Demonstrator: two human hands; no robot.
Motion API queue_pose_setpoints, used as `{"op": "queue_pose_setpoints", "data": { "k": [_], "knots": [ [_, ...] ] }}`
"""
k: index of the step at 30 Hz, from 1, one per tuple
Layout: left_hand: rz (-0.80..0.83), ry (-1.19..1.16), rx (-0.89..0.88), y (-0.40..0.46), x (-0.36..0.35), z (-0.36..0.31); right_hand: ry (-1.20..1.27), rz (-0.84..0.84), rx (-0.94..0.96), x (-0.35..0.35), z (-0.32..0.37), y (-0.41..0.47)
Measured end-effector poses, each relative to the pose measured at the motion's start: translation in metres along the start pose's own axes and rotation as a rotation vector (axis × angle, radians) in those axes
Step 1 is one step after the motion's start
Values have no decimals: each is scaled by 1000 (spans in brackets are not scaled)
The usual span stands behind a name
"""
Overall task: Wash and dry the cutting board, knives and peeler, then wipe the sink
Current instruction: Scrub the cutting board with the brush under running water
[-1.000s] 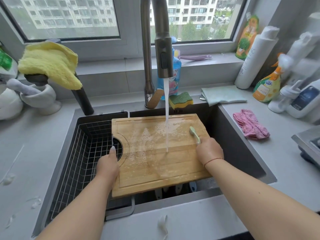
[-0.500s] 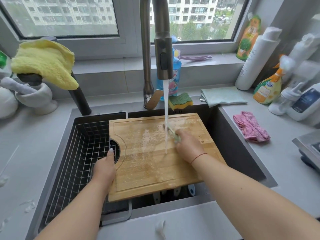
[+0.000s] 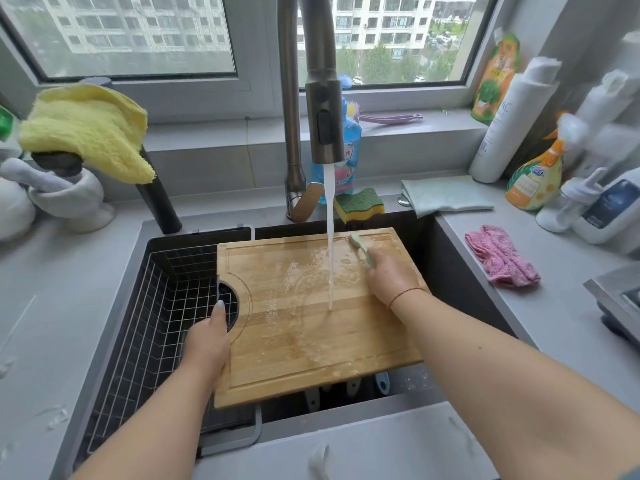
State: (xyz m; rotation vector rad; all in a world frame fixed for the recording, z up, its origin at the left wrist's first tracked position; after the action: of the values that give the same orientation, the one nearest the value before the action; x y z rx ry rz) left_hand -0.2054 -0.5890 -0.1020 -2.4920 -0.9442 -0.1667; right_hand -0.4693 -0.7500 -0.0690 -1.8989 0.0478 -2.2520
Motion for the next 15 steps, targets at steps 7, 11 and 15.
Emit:
{"op": "queue_pose_setpoints", "data": {
  "k": [7, 11, 15],
  "knots": [
    [-20, 6, 20, 5, 0, 3, -34, 13, -206, 7, -60, -7],
    [-9, 8, 0, 6, -1, 4, 78, 7, 5, -4, -41, -33],
    [7, 16, 3, 7, 2, 5, 13, 12, -147, -5, -56, -30]
  ]
}}
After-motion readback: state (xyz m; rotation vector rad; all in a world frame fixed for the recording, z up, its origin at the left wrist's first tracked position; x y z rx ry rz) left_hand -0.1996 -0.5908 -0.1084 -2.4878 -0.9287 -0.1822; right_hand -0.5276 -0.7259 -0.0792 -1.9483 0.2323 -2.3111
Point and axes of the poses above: each hand's wrist, its own y-axis towards the middle knuckle, its own x-axis out of the back of the hand, z = x × y, the point moved 2 cm from there along y, towards the middle knuckle, and after that the axes turned 13 degrees about -y, right-handed, at the moved point
